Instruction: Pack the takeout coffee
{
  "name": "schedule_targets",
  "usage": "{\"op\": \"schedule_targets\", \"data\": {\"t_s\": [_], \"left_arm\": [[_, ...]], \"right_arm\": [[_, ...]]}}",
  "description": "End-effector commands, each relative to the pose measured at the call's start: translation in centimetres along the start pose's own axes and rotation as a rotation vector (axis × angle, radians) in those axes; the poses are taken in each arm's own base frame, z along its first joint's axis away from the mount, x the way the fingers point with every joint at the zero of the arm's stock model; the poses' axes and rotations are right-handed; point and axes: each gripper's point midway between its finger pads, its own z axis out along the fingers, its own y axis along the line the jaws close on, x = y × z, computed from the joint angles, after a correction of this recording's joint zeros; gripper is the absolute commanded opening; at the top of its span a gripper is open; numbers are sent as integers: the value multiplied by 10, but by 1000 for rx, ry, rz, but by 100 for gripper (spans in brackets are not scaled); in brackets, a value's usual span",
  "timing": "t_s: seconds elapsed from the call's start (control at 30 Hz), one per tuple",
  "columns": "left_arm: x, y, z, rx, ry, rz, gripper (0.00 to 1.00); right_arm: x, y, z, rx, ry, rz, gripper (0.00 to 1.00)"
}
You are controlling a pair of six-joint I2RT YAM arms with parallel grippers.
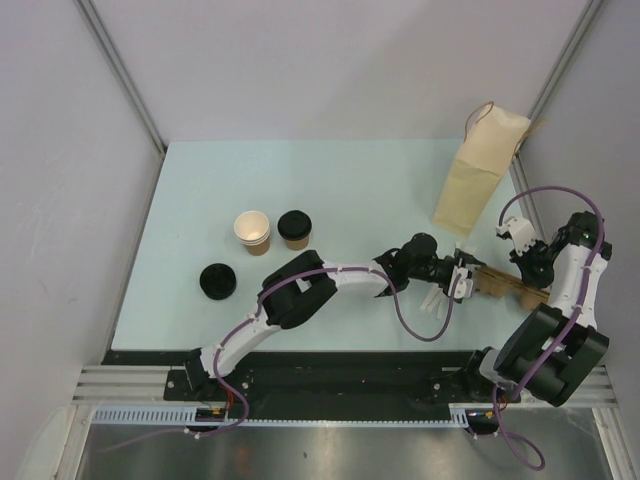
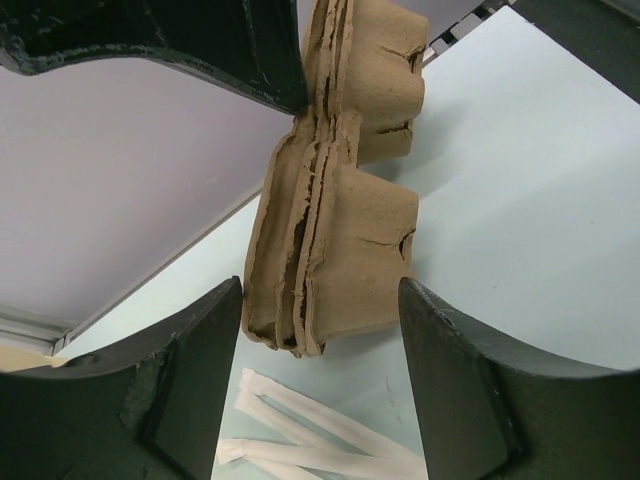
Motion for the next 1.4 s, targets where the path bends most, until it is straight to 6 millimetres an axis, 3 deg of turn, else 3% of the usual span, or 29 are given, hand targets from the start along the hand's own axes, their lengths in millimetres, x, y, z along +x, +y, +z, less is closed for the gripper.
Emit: {"op": "schedule_targets", "data": {"t_s": [0.0,0.27,0.9,1.37], "left_arm": [[-61,25,-4,-29,-102,121,68],[-60,17,-1,2,-104,110,63],[-46,23,6,4,-79,76,70],[-29,13,8,50,-36,87,64]], "right_arm": [[-8,-17,-10,52,-20,-13,0],[-10,-17,-11,58,-25,-17,0],[-19,-12,-18,58,-47,-70,0],[-23,-12,-20,71,-60,-68,0]]}}
